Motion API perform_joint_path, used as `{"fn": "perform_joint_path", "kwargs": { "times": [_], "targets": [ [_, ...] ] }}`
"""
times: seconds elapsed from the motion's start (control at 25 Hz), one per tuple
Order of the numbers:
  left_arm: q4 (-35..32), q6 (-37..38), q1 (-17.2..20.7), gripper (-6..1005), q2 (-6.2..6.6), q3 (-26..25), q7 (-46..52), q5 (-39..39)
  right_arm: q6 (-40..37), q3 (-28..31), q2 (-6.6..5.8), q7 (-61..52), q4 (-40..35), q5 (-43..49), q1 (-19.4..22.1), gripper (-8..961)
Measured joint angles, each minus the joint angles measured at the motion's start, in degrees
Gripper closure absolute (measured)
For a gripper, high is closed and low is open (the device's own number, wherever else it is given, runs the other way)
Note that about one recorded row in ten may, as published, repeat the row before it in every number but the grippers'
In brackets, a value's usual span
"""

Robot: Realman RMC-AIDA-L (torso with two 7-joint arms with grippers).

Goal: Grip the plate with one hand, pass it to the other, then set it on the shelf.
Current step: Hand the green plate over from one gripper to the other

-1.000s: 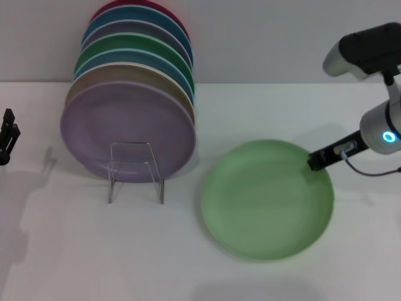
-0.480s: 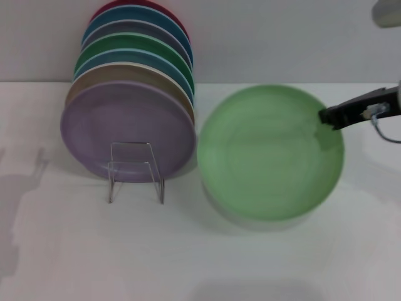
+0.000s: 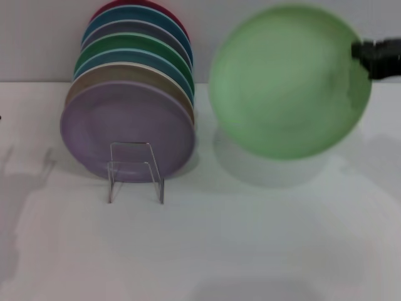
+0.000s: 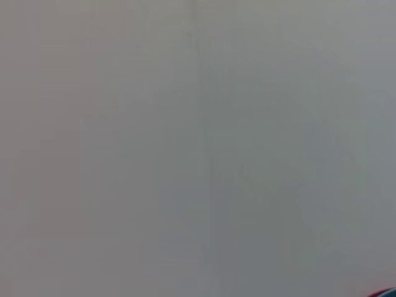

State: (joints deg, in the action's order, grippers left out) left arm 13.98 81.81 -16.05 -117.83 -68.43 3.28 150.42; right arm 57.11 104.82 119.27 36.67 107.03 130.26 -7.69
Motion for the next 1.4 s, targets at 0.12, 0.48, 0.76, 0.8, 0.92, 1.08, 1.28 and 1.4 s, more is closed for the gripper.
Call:
{"fn": "perform_joint_path", "kwargs": {
  "times": [0.12, 0.48, 0.76, 0.8, 0.92, 1.08, 1.28, 1.4],
  "targets": [
    [0.4, -0.3, -0.4, 197, 0.5, 0.0, 2.2, 2.1, -6.4, -0.3, 0.2, 11.3, -3.1, -11.5, 3.3, 932],
    [24.6, -18.5, 6.0, 197, 7.46, -0.3, 8.5, 14.4, -8.3, 0.2, -0.1, 39.0, -17.1, -36.3, 5.0, 933],
    [50.8, -41.4, 12.4, 197, 14.88, 1.7, 10.2, 15.2, -5.3, 1.7, -0.09, 43.0, -17.5, -37.0, 5.9, 933],
    [53.4, -43.7, 12.7, 198, 16.09, 2.2, 11.6, 15.2, -4.7, 2.0, -0.1, 43.6, -17.5, -37.0, 6.0, 933],
    [60.1, -48.7, 13.0, 198, 19.93, 3.6, 16.8, 15.2, -3.2, 3.2, 0.04, 47.2, -17.7, -37.5, 6.3, 933],
    [66.4, -54.6, 13.1, 197, 22.37, 4.5, 18.0, 15.2, -3.0, 3.6, 0.19, 49.2, -18.5, -38.5, 6.6, 933],
    [70.8, -65.0, 13.2, 197, 19.16, 3.0, 8.8, 15.2, -2.9, 3.7, 0.07, 49.3, -19.1, -39.0, 6.3, 933],
    [72.9, -70.8, 12.8, 197, 17.09, 1.7, 4.7, 15.2, -2.9, 3.6, 0.02, 49.4, -19.2, -39.0, 6.3, 933]
  ]
}}
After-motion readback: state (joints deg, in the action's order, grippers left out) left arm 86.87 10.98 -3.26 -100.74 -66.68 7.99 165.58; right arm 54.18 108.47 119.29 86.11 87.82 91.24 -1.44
